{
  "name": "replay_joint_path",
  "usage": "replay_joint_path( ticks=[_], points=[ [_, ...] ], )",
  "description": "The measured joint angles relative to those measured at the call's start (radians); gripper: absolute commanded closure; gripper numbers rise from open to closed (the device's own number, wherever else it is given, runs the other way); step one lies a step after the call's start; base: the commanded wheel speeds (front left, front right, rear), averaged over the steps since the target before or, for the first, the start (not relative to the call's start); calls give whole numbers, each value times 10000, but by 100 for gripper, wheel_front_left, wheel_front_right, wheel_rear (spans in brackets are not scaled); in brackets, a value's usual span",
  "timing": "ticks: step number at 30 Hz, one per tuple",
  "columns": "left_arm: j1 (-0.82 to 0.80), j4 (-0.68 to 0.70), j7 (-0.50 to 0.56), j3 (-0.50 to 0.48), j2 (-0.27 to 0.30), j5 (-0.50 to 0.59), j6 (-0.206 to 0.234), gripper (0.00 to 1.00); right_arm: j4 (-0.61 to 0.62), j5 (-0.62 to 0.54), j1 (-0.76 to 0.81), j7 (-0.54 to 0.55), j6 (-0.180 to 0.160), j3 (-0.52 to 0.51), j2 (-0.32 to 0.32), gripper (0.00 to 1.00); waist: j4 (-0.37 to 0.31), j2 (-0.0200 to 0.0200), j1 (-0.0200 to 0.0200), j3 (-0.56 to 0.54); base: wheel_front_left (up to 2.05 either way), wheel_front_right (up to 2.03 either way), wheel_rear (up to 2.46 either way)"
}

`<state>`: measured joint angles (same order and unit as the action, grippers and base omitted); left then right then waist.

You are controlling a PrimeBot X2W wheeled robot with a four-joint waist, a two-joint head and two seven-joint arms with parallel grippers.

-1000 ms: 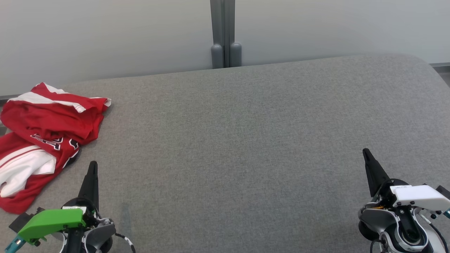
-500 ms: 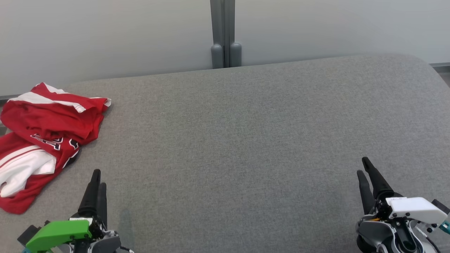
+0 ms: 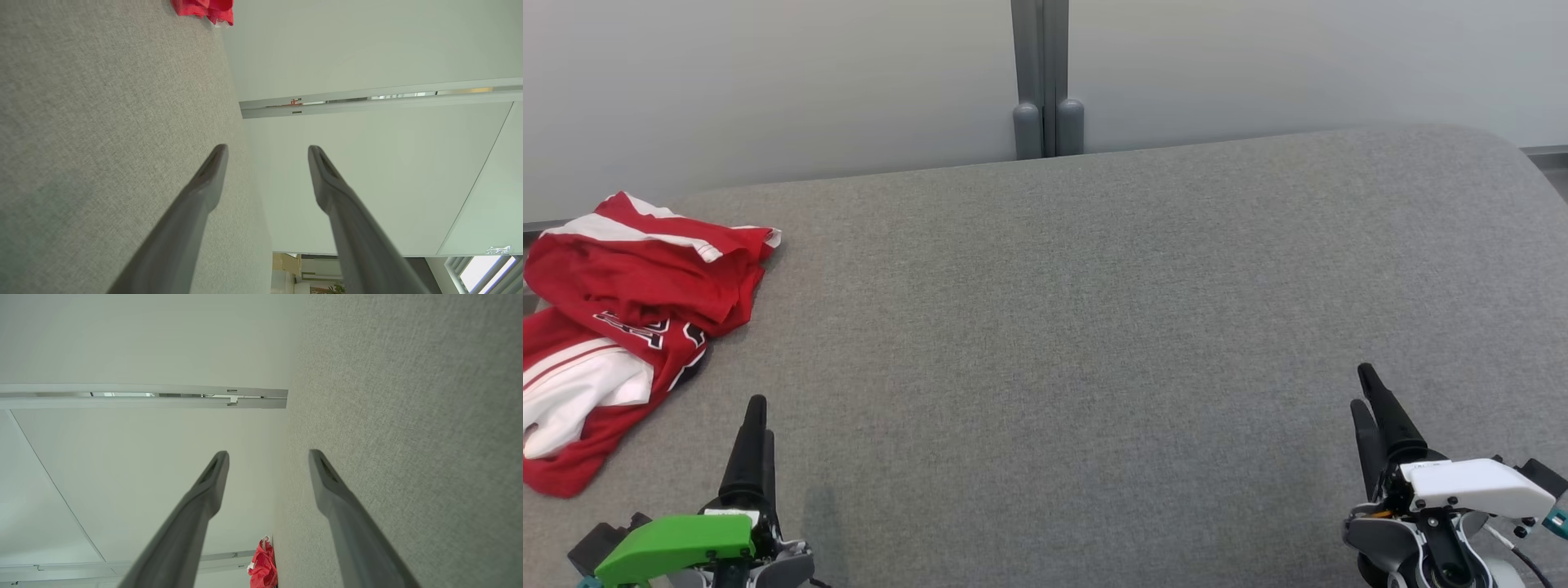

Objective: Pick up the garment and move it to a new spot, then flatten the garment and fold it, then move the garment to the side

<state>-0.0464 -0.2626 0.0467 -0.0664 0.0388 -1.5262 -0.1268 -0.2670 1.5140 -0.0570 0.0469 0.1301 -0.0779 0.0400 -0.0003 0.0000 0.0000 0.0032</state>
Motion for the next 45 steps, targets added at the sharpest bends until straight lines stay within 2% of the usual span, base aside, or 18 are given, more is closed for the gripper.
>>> replay_joint_path(
  ticks=[25,37,45],
  points=[
    [159,1020,-1001,888,12,4431,523,0,1020,-5323,165,-980,0,617,17,0,23,0,0,42,0,0,0],
    [367,1127,-1375,1135,25,6752,654,0,1154,-7342,289,-1371,2,848,29,0,34,0,0,53,0,0,0],
    [477,1118,-1624,1229,29,7699,736,0,1168,-8449,315,-1607,2,1030,36,0,56,0,0,64,0,0,0]
  ],
)
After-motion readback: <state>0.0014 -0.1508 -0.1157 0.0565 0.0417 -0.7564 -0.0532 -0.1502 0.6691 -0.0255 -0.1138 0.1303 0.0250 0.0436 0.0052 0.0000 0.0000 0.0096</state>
